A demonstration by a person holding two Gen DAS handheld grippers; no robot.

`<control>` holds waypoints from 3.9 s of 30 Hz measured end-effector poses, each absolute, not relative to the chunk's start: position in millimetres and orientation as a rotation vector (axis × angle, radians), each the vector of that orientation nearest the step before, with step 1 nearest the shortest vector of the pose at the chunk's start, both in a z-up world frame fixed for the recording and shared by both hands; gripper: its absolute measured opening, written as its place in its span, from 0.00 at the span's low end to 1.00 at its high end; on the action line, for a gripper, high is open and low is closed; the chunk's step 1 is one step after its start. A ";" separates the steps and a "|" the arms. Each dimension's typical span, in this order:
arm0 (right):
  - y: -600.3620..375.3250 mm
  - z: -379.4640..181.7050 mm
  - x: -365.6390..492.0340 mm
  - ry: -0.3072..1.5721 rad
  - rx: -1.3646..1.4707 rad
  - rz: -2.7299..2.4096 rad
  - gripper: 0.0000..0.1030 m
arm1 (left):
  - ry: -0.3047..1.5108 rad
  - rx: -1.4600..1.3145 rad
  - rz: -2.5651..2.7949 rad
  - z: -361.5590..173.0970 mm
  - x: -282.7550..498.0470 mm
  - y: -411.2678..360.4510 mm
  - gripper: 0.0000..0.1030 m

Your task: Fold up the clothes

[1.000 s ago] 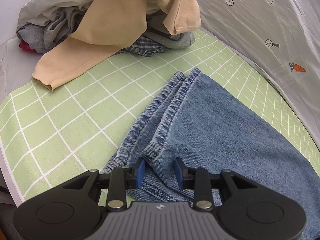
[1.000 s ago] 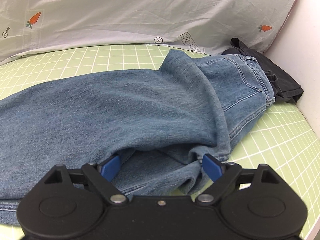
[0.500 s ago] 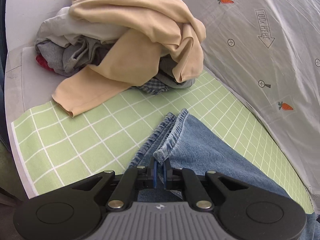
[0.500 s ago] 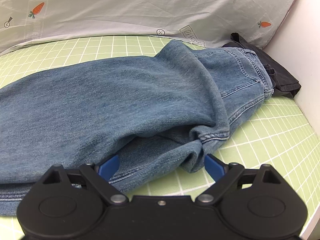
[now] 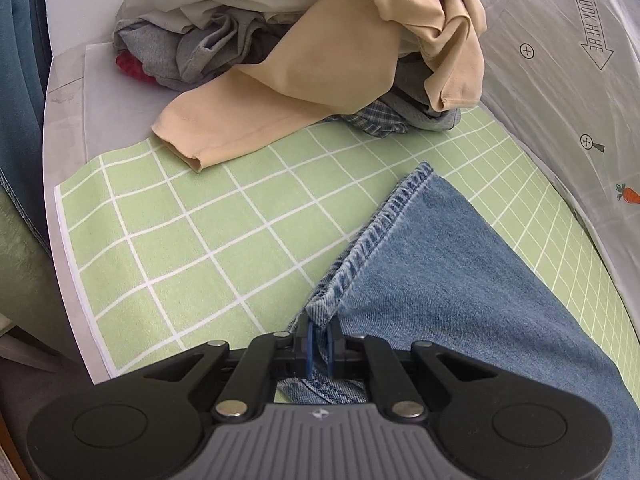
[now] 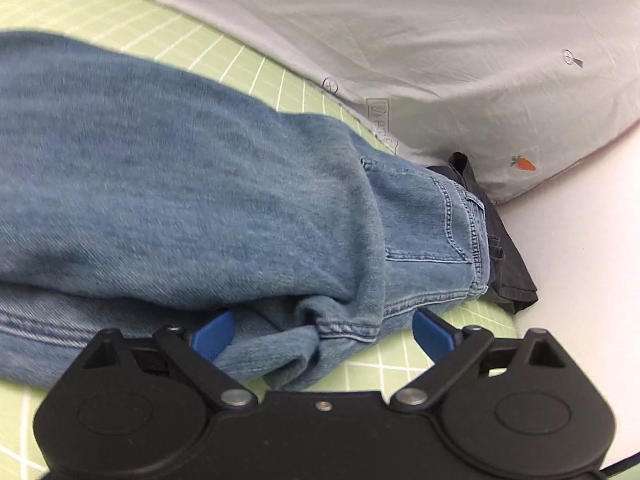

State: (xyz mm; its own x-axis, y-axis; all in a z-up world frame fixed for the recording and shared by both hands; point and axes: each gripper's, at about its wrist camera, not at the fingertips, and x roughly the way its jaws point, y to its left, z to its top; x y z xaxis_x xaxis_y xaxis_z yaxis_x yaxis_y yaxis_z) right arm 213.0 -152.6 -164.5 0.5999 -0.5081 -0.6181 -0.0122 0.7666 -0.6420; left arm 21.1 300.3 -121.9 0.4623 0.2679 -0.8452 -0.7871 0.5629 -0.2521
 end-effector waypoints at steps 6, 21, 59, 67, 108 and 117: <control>-176.8 -162.1 195.5 0.851 -0.735 -0.443 0.94 | 0.872 -0.693 0.733 -126.1 23.1 297.9 0.08; -163.3 -181.4 207.2 0.802 -0.922 -0.351 0.94 | 0.906 -0.642 0.748 -129.3 30.4 293.1 0.10; -170.5 -175.5 172.2 0.722 -1.065 -0.216 0.05 | 0.824 -0.685 0.737 -109.6 20.1 294.9 0.08; -171.8 -176.9 165.1 0.752 -1.003 -0.258 0.05 | 0.816 -0.703 0.731 -99.1 6.7 296.0 0.08; -168.0 -157.1 193.7 0.830 0.028 -0.101 1.00 | 1.056 -0.404 0.575 -145.2 17.1 256.1 1.00; -167.8 -168.6 187.7 0.810 0.004 -0.112 1.00 | 1.053 -0.397 0.611 -146.4 20.9 253.7 0.99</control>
State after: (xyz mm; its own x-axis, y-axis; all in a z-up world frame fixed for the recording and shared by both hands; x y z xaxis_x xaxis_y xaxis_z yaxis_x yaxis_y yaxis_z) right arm 187.7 -167.8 -168.6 0.6840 -0.0983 -0.7228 0.1014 0.9941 -0.0393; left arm 20.9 253.7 -146.4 0.3551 0.2757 -0.8933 -0.6391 0.7689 -0.0168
